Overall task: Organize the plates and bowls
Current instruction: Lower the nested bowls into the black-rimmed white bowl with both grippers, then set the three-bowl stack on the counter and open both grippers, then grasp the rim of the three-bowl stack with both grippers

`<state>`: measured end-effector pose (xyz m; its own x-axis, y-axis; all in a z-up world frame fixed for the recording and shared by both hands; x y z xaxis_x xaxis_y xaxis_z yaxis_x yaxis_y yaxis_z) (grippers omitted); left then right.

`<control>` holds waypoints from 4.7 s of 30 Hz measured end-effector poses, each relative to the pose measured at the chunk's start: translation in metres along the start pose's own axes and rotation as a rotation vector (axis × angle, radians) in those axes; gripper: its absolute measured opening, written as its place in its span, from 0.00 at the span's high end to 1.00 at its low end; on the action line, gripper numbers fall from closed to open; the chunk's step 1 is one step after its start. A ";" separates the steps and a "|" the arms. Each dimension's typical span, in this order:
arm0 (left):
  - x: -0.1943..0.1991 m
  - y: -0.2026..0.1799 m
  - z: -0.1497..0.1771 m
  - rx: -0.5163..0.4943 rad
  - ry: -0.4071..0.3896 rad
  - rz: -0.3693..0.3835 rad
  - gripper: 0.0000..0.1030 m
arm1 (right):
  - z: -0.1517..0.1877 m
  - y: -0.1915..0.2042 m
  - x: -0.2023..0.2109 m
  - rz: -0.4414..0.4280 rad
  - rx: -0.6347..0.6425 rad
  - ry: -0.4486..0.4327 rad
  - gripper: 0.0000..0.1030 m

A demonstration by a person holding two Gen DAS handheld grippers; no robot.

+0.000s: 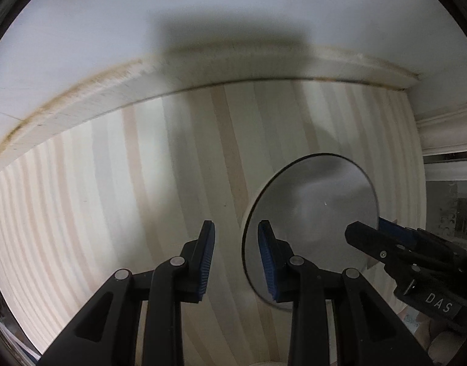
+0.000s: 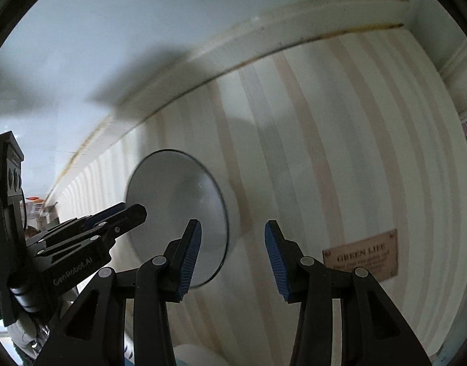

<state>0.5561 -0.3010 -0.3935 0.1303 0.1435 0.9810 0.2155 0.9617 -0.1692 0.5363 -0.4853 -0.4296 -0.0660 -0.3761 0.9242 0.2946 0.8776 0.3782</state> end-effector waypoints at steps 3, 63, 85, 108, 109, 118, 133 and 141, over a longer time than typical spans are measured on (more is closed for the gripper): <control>-0.011 0.000 0.000 0.007 0.022 0.012 0.74 | -0.004 -0.006 -0.015 0.012 -0.010 0.037 0.55; 0.054 0.003 0.220 -0.136 -0.008 0.008 0.86 | 0.240 0.038 0.036 -0.055 0.089 0.071 0.88; 0.016 0.000 0.223 -0.177 0.022 -0.116 0.86 | 0.246 0.033 0.003 0.031 0.086 0.105 0.85; 0.096 0.005 0.252 -0.182 -0.192 -0.123 0.78 | 0.267 0.041 0.054 0.101 0.098 -0.060 0.59; 0.105 0.005 0.256 -0.184 -0.211 -0.120 0.75 | 0.271 0.044 0.063 0.115 0.108 -0.084 0.48; 0.158 0.004 0.283 -0.225 -0.321 -0.085 0.15 | 0.318 0.066 0.119 0.168 0.134 -0.240 0.15; 0.205 0.009 0.341 -0.225 -0.407 0.033 0.07 | 0.392 0.085 0.191 0.220 0.132 -0.416 0.06; 0.221 0.006 0.348 -0.244 -0.469 0.076 0.00 | 0.410 0.091 0.211 0.212 0.126 -0.460 0.05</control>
<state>0.2495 -0.1826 -0.1446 -0.2807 0.3534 0.8924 0.4483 0.8704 -0.2036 0.1586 -0.3632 -0.1784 -0.4381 -0.0412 0.8980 0.2317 0.9600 0.1571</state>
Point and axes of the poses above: each gripper's, at about its wrist camera, not at the fingertips, and x roughly against the way its jaws point, y to its left, z to its underside, the point moved 7 cm from there along -x, roughly the way its jaws point, and after that the axes turned 5 degrees about y, right-handed, at the moved point
